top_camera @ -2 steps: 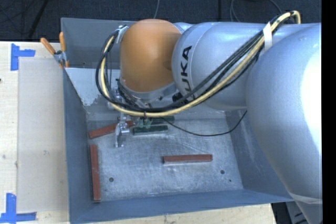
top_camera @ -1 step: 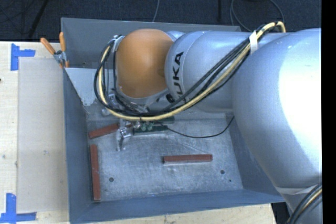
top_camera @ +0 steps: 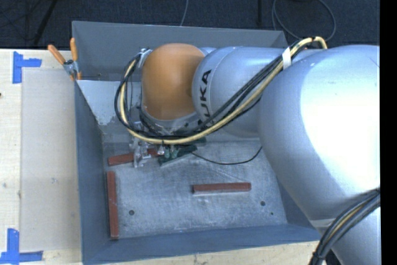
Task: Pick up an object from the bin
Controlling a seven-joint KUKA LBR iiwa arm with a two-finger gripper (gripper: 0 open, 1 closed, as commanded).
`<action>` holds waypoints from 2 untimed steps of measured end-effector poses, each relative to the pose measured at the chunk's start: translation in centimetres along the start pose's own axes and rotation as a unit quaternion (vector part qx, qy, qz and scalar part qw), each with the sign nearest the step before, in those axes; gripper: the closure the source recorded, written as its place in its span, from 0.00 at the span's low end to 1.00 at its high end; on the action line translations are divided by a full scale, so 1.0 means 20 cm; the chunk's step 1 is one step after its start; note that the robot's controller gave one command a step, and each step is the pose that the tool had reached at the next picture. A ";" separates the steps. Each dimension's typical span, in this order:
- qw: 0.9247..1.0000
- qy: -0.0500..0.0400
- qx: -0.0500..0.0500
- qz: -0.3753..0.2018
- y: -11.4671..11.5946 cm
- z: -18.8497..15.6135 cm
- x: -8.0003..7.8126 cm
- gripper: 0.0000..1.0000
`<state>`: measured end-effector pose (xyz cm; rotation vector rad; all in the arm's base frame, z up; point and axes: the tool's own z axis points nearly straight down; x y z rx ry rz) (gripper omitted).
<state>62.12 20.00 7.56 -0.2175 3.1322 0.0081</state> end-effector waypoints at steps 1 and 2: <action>1.000 0.000 0.000 0.000 0.00 0.00 0.00 1.00; 0.999 0.000 0.002 -0.033 0.05 -0.65 0.14 1.00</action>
Offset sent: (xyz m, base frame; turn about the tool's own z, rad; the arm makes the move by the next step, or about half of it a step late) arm -0.0296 0.0052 0.1295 -0.0693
